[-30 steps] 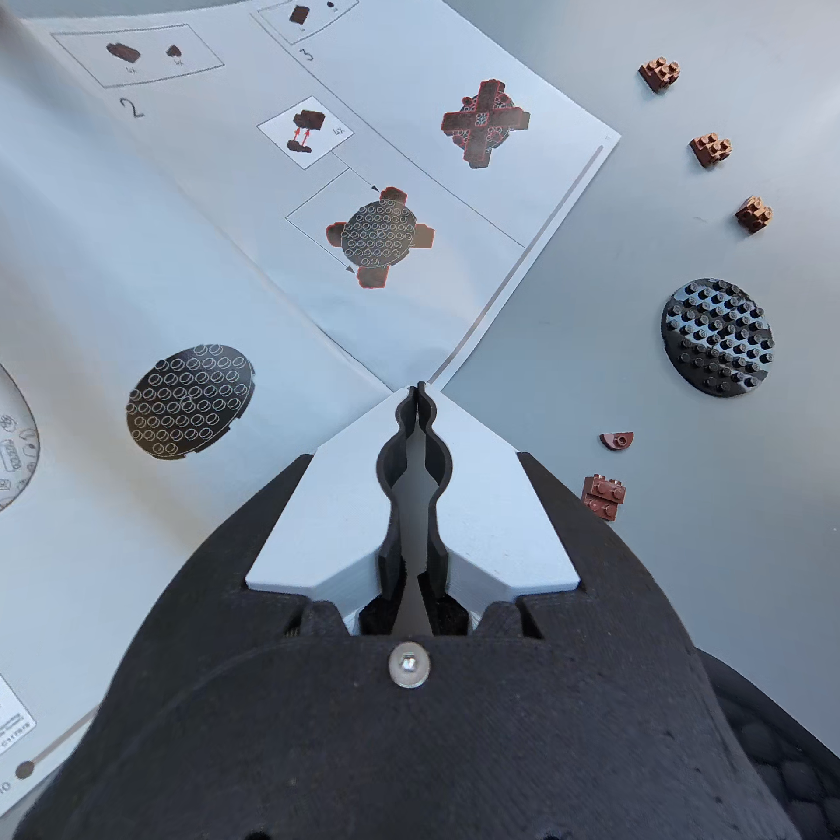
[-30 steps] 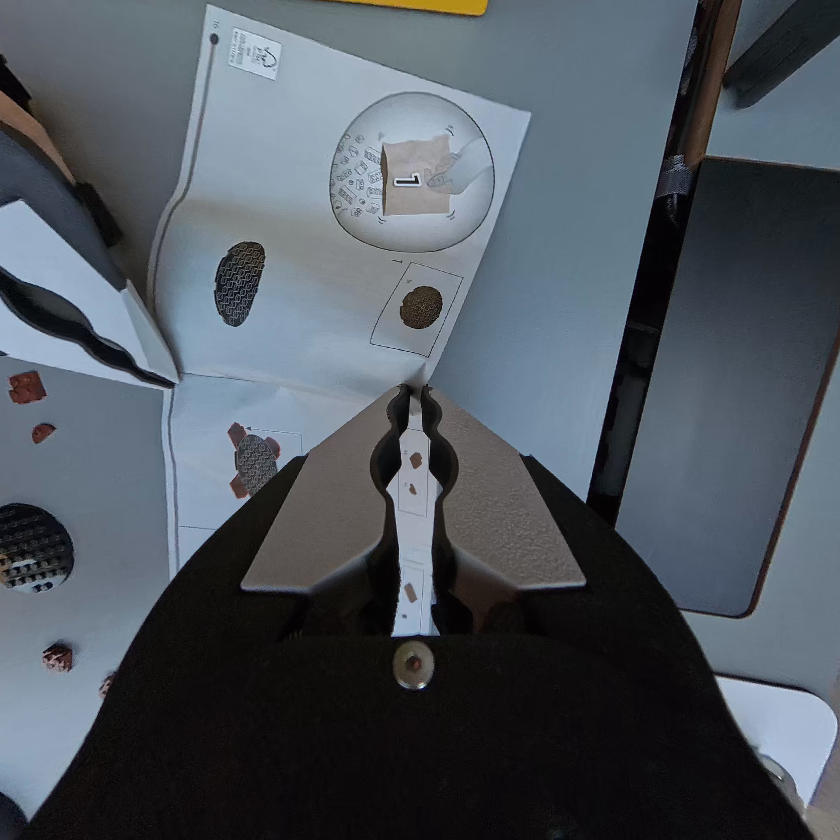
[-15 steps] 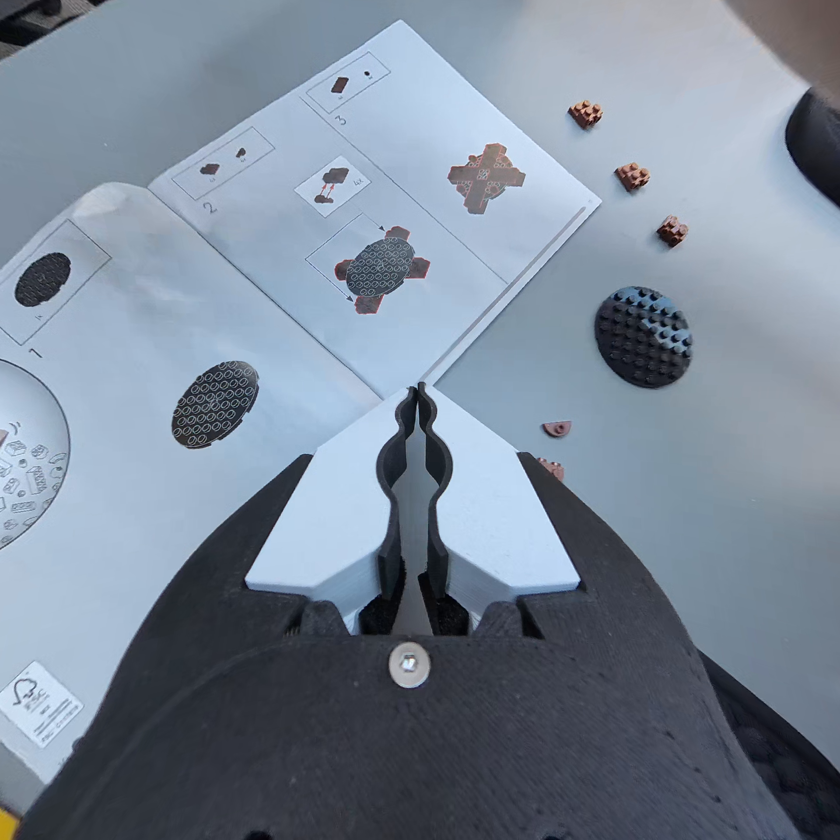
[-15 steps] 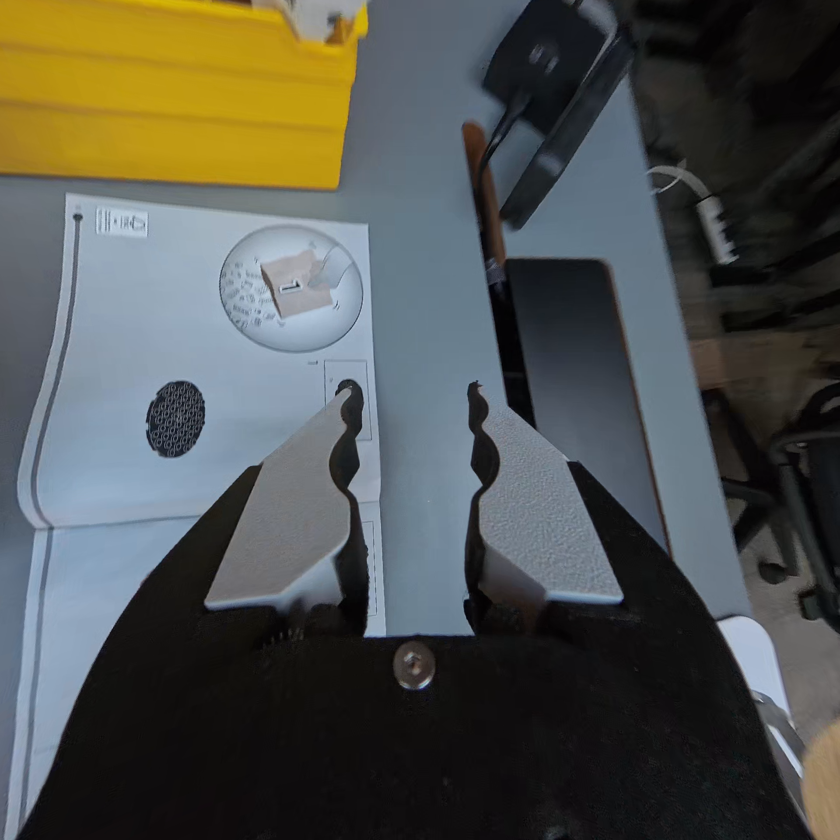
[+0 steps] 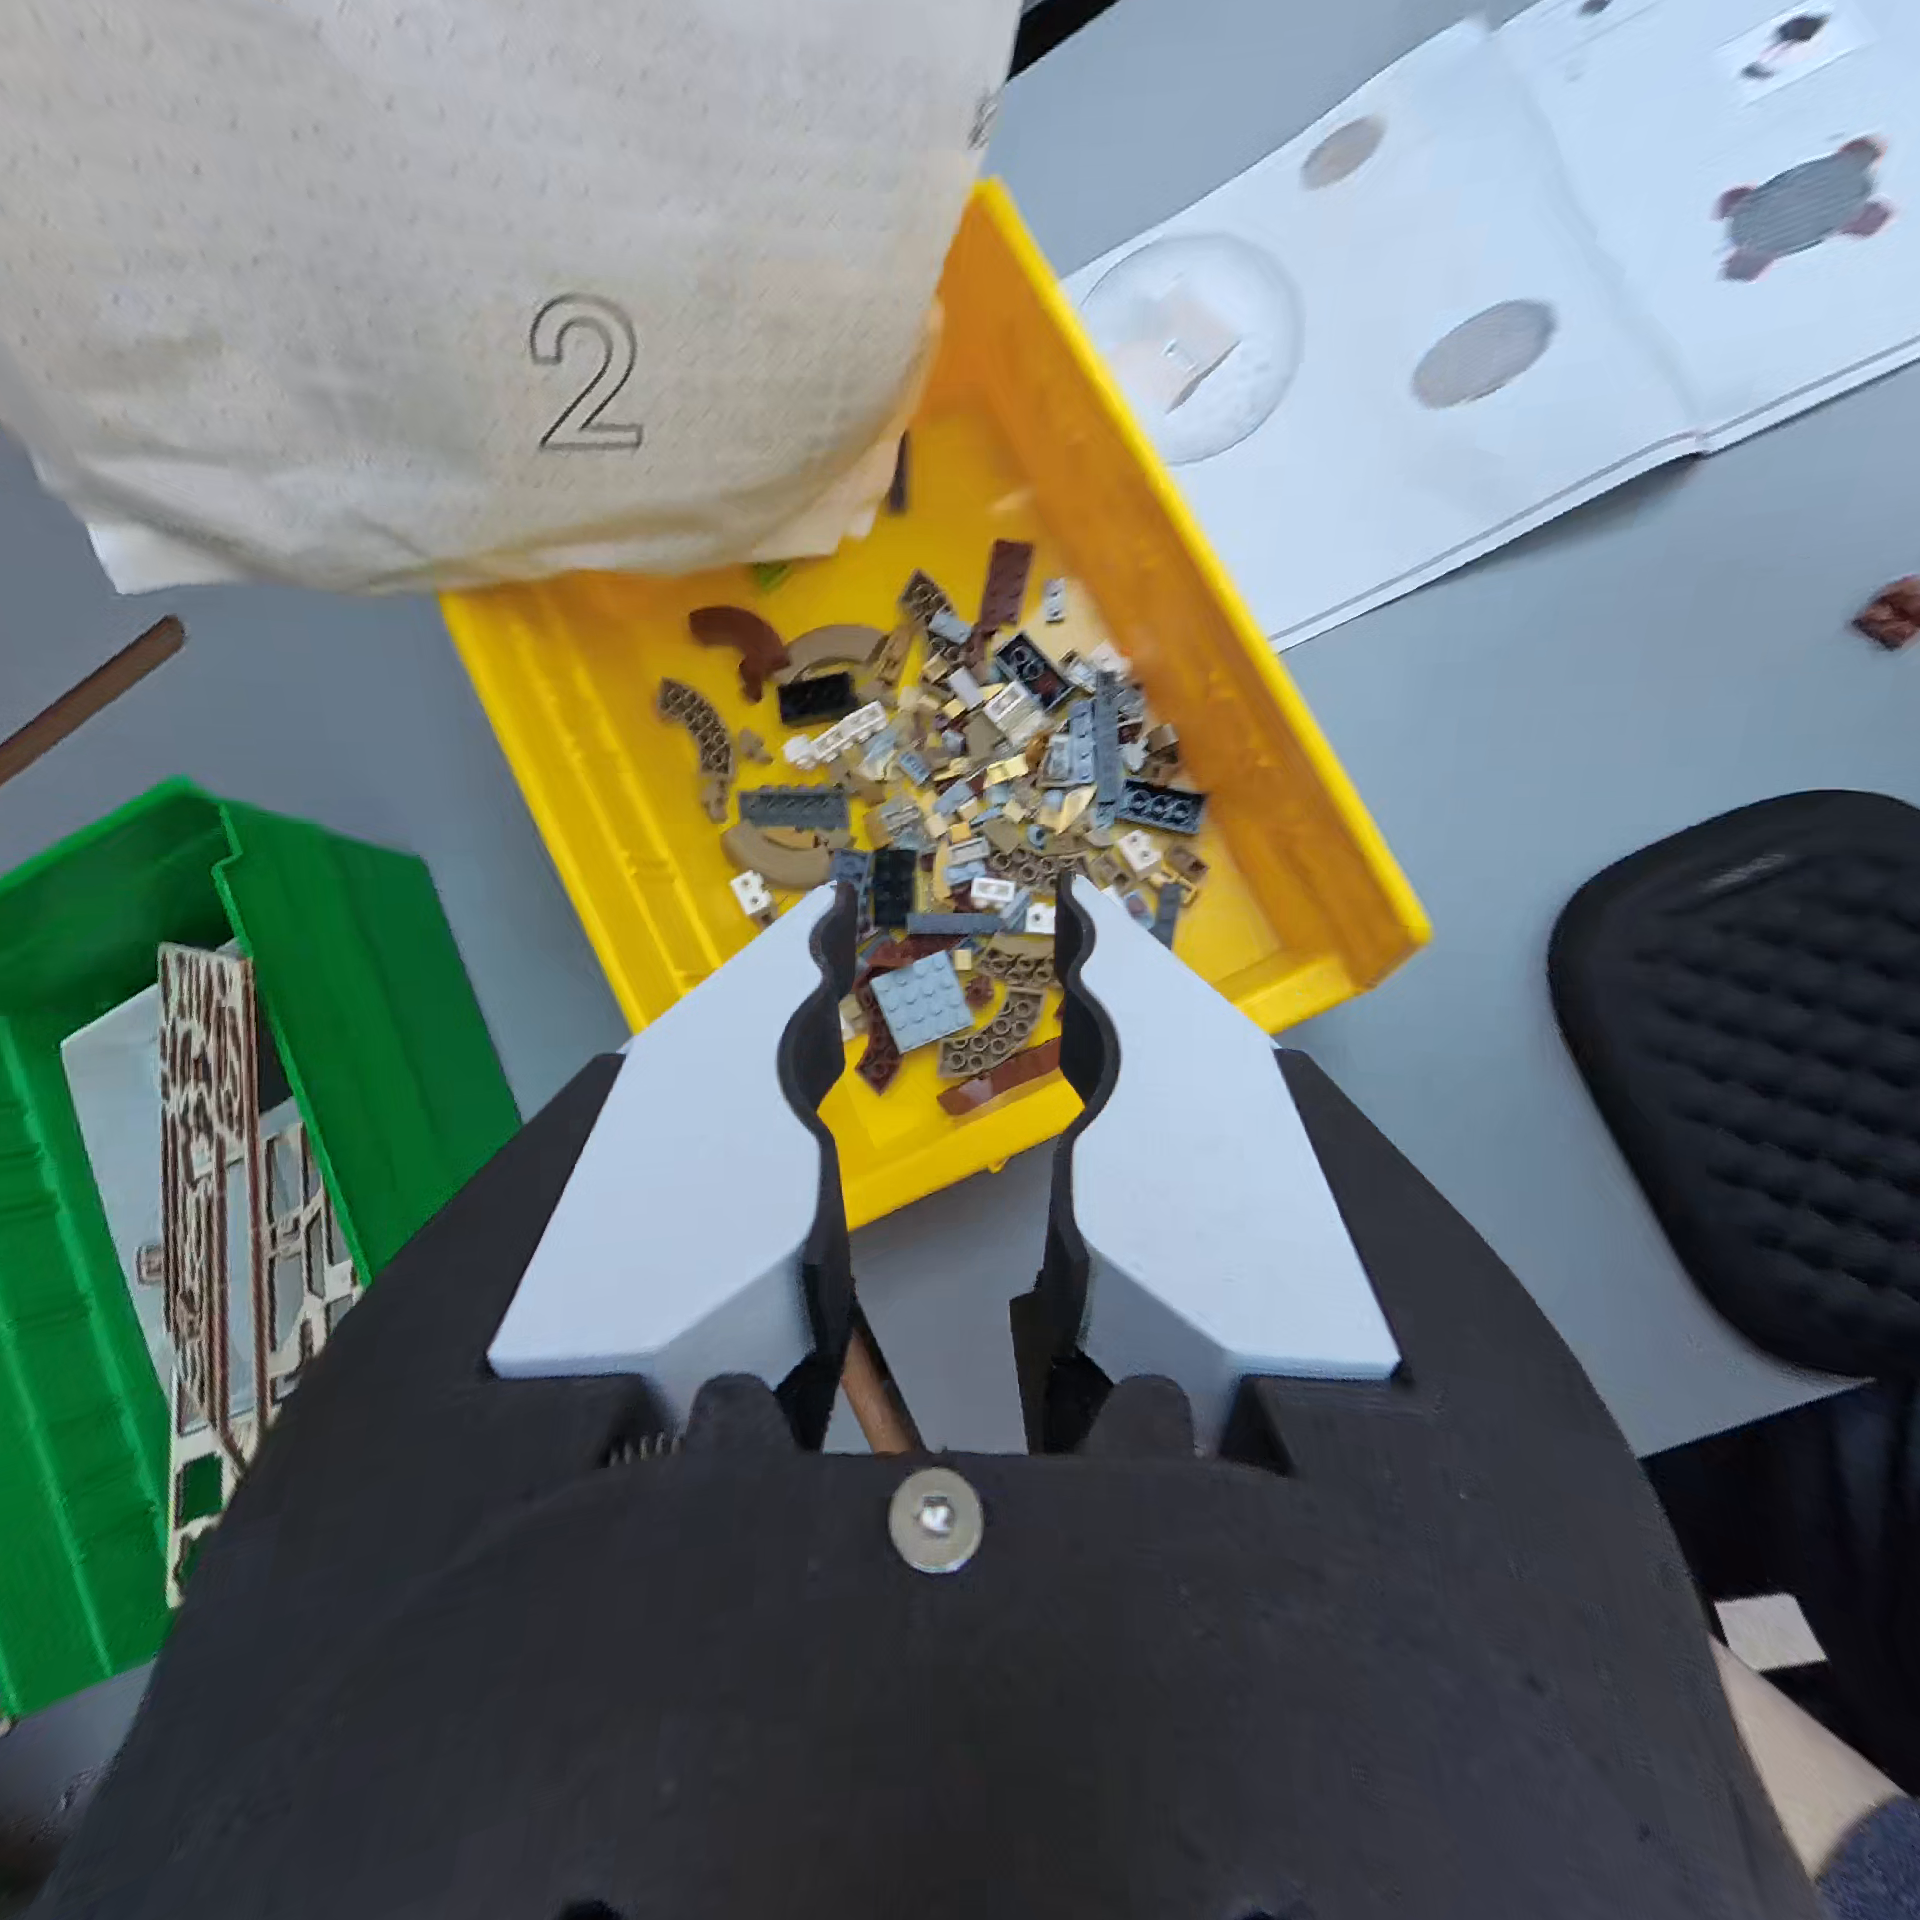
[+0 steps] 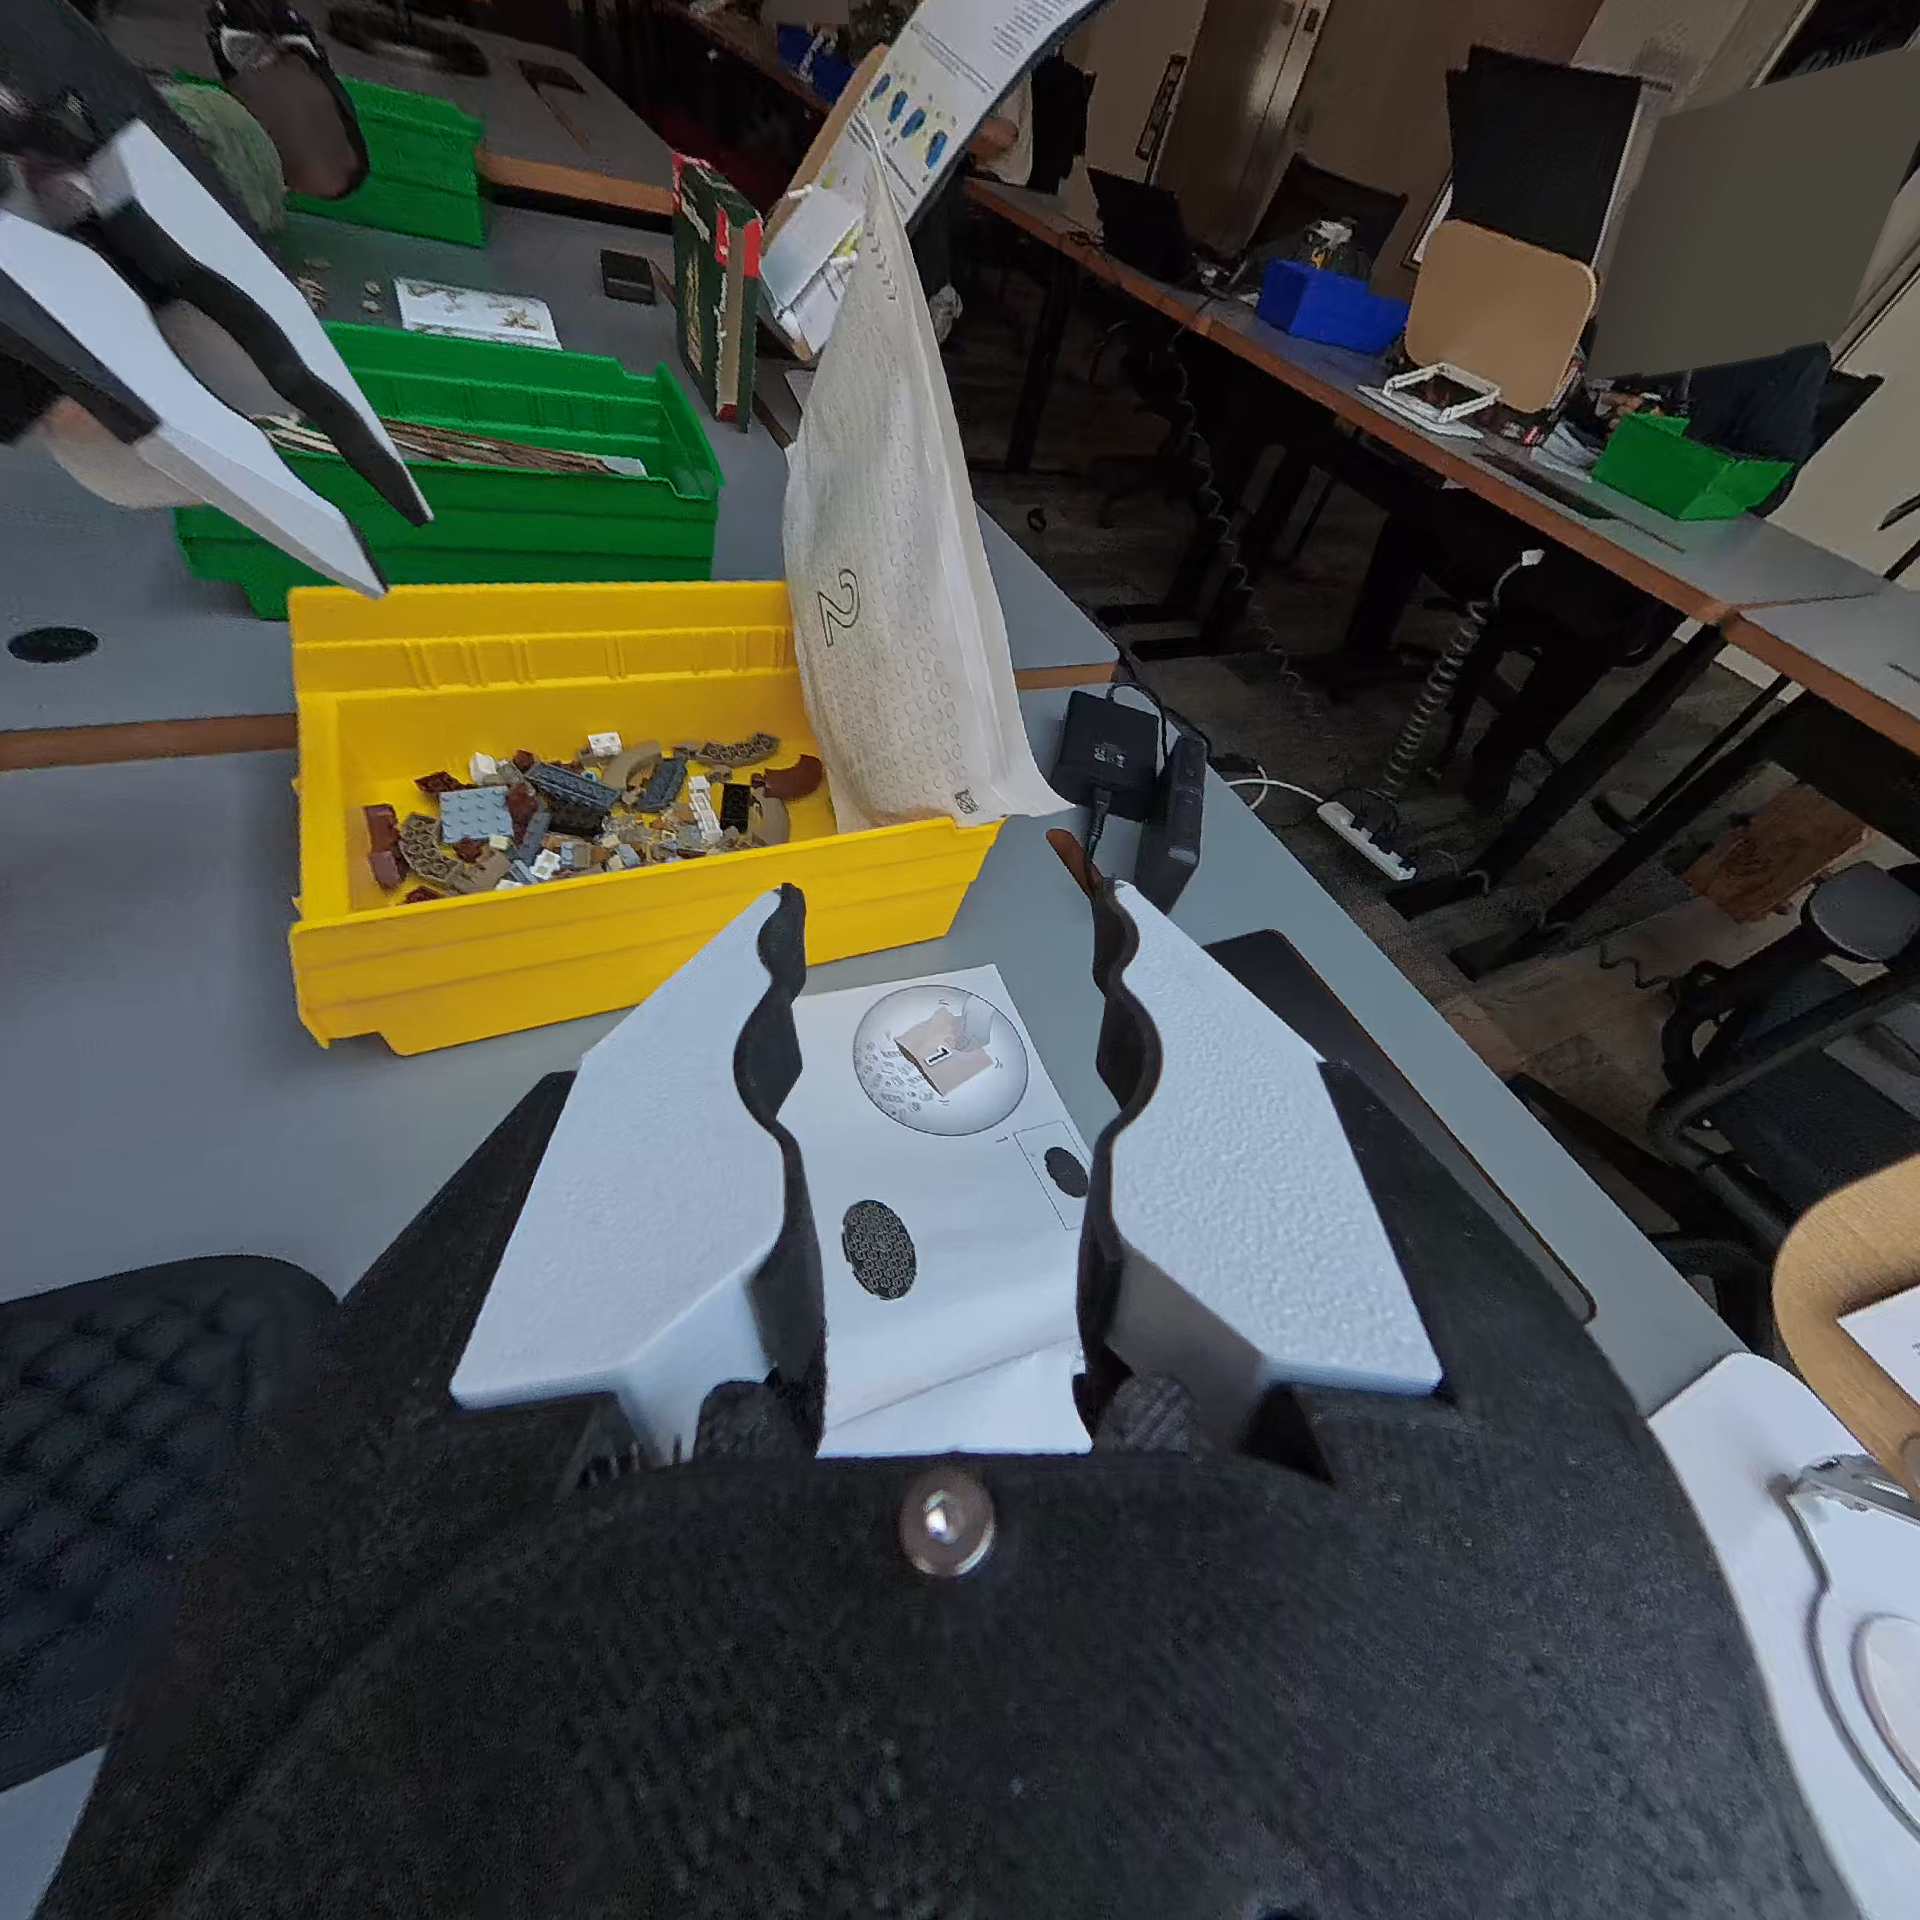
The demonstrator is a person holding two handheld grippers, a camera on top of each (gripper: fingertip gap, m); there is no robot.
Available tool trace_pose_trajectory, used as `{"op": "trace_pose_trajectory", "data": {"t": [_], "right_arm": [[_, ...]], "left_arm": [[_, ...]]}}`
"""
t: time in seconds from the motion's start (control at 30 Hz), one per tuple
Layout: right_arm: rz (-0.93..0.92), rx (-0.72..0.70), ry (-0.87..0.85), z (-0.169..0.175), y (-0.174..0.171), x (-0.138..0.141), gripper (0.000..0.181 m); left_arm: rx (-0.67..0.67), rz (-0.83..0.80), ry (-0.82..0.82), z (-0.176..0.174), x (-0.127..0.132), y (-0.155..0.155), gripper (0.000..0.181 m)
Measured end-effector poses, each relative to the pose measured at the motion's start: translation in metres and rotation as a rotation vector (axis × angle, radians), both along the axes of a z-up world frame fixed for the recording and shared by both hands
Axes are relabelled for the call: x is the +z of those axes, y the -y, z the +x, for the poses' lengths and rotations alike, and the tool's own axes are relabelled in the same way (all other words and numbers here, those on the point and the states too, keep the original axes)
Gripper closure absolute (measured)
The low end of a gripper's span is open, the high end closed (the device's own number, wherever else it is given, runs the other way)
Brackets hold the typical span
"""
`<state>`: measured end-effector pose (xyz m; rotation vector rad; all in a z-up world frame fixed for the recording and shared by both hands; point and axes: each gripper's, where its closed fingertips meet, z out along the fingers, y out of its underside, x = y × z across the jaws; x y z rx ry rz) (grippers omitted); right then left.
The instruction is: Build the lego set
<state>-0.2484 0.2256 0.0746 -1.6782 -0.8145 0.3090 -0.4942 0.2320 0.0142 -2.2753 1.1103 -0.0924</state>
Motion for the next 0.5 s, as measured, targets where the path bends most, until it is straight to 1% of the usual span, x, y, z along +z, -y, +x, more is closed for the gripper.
{"op": "trace_pose_trajectory", "data": {"t": [0.03,0.1,0.13,0.17,0.2,0.23,0.3,0.37,0.43,0.5], "right_arm": [[-0.007,0.013,-0.016,-0.006,0.001,0.002,0.125],[-0.034,0.026,-0.057,-0.015,0.0,0.005,0.125],[-0.058,0.028,-0.064,-0.018,-0.001,0.005,0.125],[-0.071,0.028,-0.058,-0.021,-0.002,0.005,0.125],[-0.069,0.018,-0.051,-0.022,-0.004,0.005,0.126],[-0.063,0.011,-0.043,-0.022,-0.005,0.004,0.126],[-0.071,0.019,0.004,-0.024,-0.004,-0.004,0.126],[-0.081,-0.003,0.084,-0.018,-0.006,-0.018,0.127],[-0.071,-0.031,0.178,-0.008,-0.011,-0.029,0.127],[-0.043,-0.103,0.207,0.005,-0.022,-0.027,0.127]], "left_arm": [[0.02,-0.036,0.008,-0.005,-0.008,-0.004,0.147],[0.041,-0.151,0.065,-0.001,-0.031,-0.005,0.154],[0.05,-0.235,0.019,-0.005,-0.044,-0.003,0.157],[0.072,-0.282,-0.064,-0.013,-0.053,-0.006,0.161],[0.084,-0.271,-0.11,-0.018,-0.057,-0.013,0.16],[0.066,-0.253,-0.132,-0.017,-0.059,-0.02,0.163],[-0.001,-0.25,-0.115,-0.005,-0.064,-0.029,0.166],[-0.025,-0.302,-0.092,0.004,-0.075,-0.036,0.167],[-0.001,-0.38,-0.115,0.003,-0.093,-0.041,0.166],[0.067,-0.429,-0.162,-0.007,-0.11,-0.05,0.17]]}}
